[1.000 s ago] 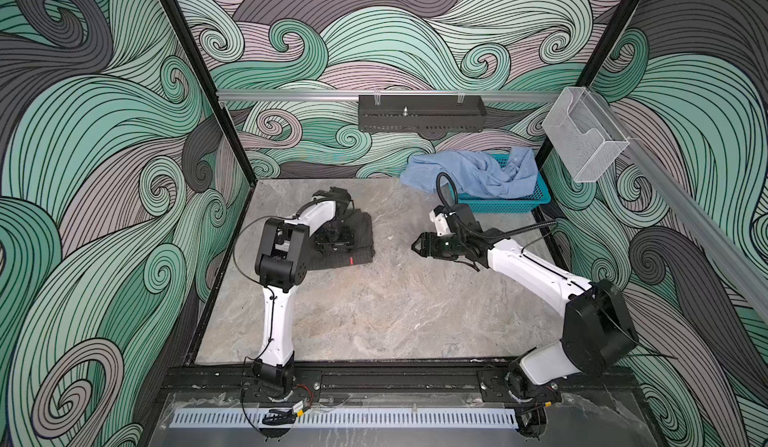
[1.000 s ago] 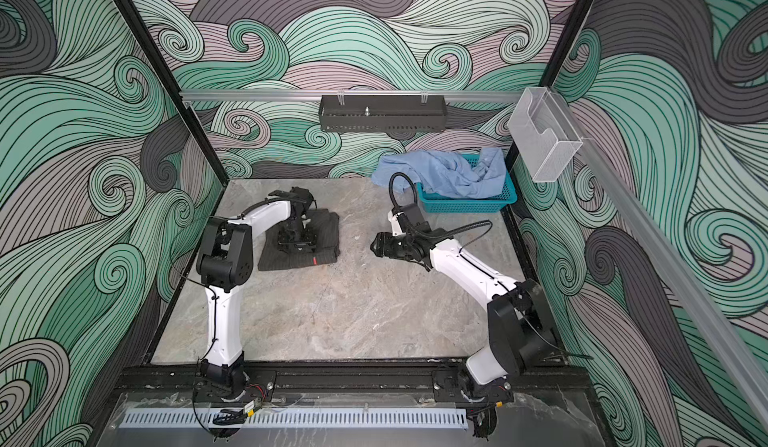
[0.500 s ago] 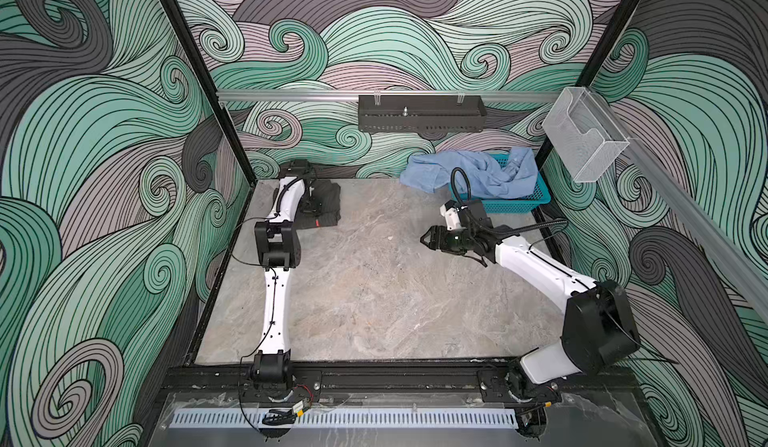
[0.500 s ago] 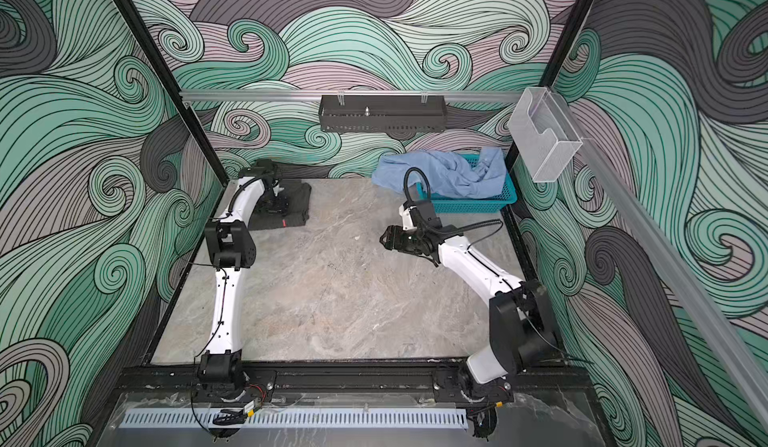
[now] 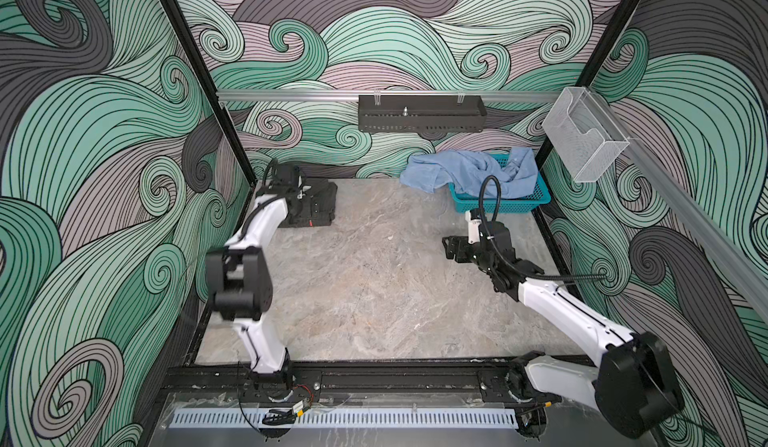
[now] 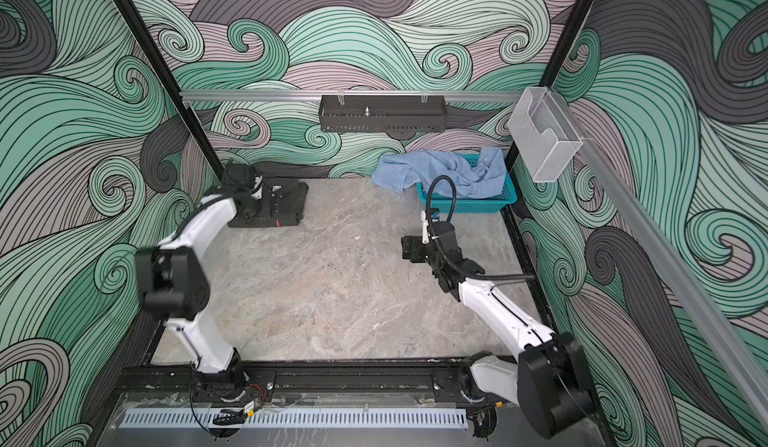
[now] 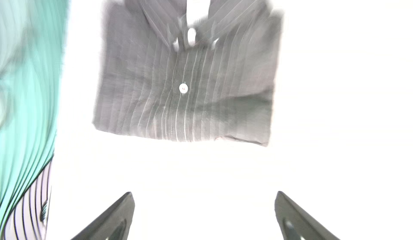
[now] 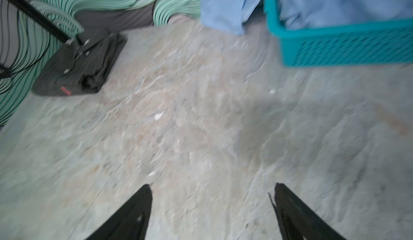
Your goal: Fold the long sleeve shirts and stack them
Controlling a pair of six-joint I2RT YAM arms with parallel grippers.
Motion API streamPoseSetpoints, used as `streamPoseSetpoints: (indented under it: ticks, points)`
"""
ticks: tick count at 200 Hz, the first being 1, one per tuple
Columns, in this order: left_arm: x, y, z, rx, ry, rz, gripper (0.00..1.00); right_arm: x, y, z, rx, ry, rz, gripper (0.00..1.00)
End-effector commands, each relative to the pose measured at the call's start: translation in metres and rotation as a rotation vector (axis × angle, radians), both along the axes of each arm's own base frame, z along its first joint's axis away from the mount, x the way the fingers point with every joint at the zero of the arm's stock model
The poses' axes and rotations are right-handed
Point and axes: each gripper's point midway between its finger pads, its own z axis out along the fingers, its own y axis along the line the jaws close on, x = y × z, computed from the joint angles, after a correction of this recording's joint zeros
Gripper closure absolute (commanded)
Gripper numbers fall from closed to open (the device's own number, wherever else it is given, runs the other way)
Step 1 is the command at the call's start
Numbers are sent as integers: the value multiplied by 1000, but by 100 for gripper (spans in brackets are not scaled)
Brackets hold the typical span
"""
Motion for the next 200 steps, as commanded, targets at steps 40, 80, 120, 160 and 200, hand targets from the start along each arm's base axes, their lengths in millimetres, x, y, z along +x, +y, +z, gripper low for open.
streamPoseSetpoints:
  ticks: [40,80,120,160,200]
  points:
    - [-51,45,15,-23,-411,322,1,8,-91,13,-315,-326,-322,1]
    - [-69,56,-28,-31,-375,413,1,23,-101,-2,-299,-329,-317,0]
    - [-80,64,-50,-6,-369,461,1,17,-128,-33,-312,-185,-352,1]
    - [-78,67,-55,23,-356,459,1,25,-129,-49,-223,-268,-318,0]
    - [-99,75,-61,74,-381,486,1,33,-123,-72,-217,-229,-275,0]
